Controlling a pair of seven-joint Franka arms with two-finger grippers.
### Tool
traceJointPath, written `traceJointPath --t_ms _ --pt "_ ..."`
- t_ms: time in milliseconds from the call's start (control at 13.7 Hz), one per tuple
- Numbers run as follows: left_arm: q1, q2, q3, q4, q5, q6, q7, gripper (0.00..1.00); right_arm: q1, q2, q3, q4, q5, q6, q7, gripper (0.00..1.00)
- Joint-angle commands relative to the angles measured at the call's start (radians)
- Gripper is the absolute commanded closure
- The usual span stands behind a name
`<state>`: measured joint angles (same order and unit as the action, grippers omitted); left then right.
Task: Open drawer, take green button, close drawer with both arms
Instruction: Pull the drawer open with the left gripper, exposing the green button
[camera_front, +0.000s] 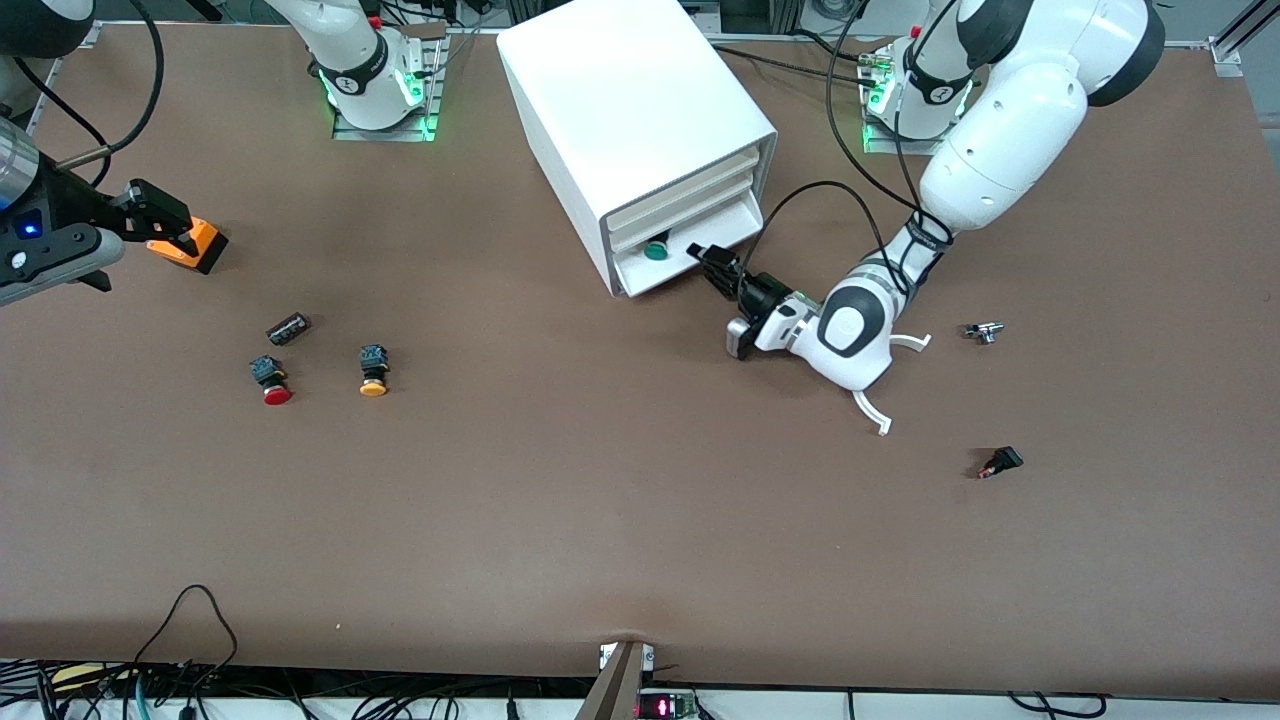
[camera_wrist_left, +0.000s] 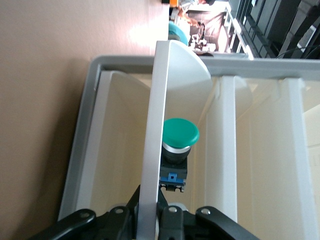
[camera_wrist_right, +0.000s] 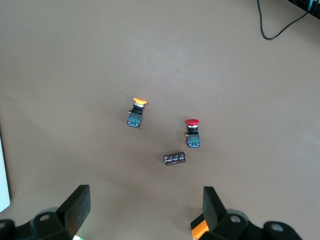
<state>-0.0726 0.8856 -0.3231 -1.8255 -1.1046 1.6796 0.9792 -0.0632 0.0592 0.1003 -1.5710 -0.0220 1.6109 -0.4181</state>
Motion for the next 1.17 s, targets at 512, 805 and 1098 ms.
traceJointPath --t_ms 512,805,1098 --pt "0.066 -0.011 0.002 0.020 -0.075 0.057 -0.037 1.00 -0.009 0.016 0.015 0.005 -0.006 0.017 0.005 0.00" --pt "0.086 -0.011 0.002 0.018 -0.092 0.055 -0.039 1.00 -0.004 0.016 0.018 0.005 -0.006 0.017 -0.004 0.00" --pt "0.111 -0.025 0.007 0.005 -0.075 0.045 -0.169 0.00 -0.004 0.019 0.019 0.003 0.013 0.020 0.005 0.00"
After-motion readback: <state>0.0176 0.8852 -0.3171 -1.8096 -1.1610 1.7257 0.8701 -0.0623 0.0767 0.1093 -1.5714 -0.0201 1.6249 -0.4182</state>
